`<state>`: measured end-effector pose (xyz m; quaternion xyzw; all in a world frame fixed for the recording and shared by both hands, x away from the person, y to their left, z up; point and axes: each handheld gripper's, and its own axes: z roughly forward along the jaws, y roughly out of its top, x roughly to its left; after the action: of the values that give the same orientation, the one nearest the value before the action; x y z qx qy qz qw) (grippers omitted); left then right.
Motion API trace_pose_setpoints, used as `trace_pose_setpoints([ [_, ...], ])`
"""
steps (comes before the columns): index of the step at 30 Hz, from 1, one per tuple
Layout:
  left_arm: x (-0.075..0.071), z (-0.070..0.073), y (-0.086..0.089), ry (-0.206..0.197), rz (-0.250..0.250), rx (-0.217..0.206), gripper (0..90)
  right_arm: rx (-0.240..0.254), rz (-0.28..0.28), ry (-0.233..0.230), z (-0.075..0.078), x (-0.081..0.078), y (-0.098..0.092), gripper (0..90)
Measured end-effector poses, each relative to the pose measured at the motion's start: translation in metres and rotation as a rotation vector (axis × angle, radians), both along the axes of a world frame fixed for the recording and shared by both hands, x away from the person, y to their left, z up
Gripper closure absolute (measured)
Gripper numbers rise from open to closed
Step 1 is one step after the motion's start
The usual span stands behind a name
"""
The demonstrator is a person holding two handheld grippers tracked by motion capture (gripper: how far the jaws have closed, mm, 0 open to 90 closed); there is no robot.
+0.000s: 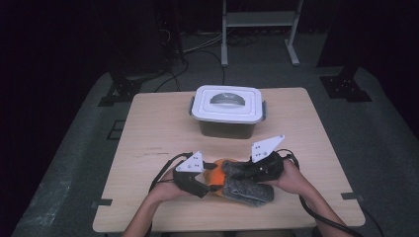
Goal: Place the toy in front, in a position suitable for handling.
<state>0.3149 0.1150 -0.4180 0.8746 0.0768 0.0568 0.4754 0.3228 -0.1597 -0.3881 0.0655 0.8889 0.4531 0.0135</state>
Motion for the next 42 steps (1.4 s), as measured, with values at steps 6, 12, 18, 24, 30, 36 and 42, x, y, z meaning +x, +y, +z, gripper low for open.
trace_pose_setpoints([
  [6, 0.001, -0.002, 0.003, 0.009, -0.004, -0.004, 28.5, 0.081, -0.058, 0.049, -0.011, 0.005, -0.022, 76.1],
  [12, 0.002, 0.005, 0.007, 0.043, -0.011, -0.026, 19.9, 0.083, -0.05, 0.043, -0.018, 0.001, -0.015, 76.1],
  [18, -0.001, 0.006, 0.001, 0.028, 0.0, 0.015, 17.2, 0.051, 0.024, -0.018, -0.016, -0.015, 0.008, 76.1],
  [24, 0.002, -0.003, 0.006, 0.055, 0.006, 0.015, 23.8, 0.06, -0.007, -0.001, -0.022, -0.008, -0.004, 76.1],
  [30, 0.003, -0.006, 0.013, 0.072, -0.007, 0.012, 24.2, 0.054, -0.096, 0.064, -0.041, 0.003, -0.032, 76.0],
  [36, 0.002, -0.002, 0.014, 0.063, 0.005, -0.005, 22.6, 0.139, -0.092, 0.075, -0.032, 0.0, -0.031, 75.6],
  [42, 0.007, 0.0, 0.011, 0.085, 0.052, -0.029, 14.1, 0.129, -0.064, 0.061, -0.032, -0.004, -0.017, 75.6],
])
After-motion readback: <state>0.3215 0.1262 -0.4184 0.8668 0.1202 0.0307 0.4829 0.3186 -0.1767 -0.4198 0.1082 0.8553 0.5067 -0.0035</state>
